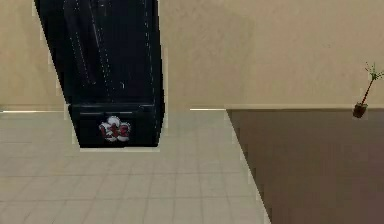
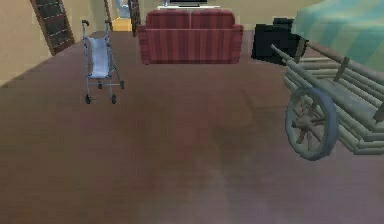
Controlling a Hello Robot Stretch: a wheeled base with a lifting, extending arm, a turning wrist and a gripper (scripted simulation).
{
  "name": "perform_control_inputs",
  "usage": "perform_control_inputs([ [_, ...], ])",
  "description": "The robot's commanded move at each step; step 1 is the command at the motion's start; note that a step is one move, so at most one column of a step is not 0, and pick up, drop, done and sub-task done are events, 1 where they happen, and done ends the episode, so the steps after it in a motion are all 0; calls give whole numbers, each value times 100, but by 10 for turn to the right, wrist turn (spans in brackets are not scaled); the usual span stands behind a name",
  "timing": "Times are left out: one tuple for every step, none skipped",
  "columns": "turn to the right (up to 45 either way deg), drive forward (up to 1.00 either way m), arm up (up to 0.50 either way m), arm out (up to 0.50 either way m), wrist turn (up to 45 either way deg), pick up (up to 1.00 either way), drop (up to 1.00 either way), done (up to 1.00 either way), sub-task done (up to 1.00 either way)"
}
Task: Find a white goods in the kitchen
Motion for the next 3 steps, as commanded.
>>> perform_control_inputs([
  [30, 0, 0, 0, 0, 0, 0, 0, 0],
  [0, 100, 0, 0, 0, 0, 0, 0, 0],
  [0, 35, 0, 0, 0, 0, 0, 0, 0],
])
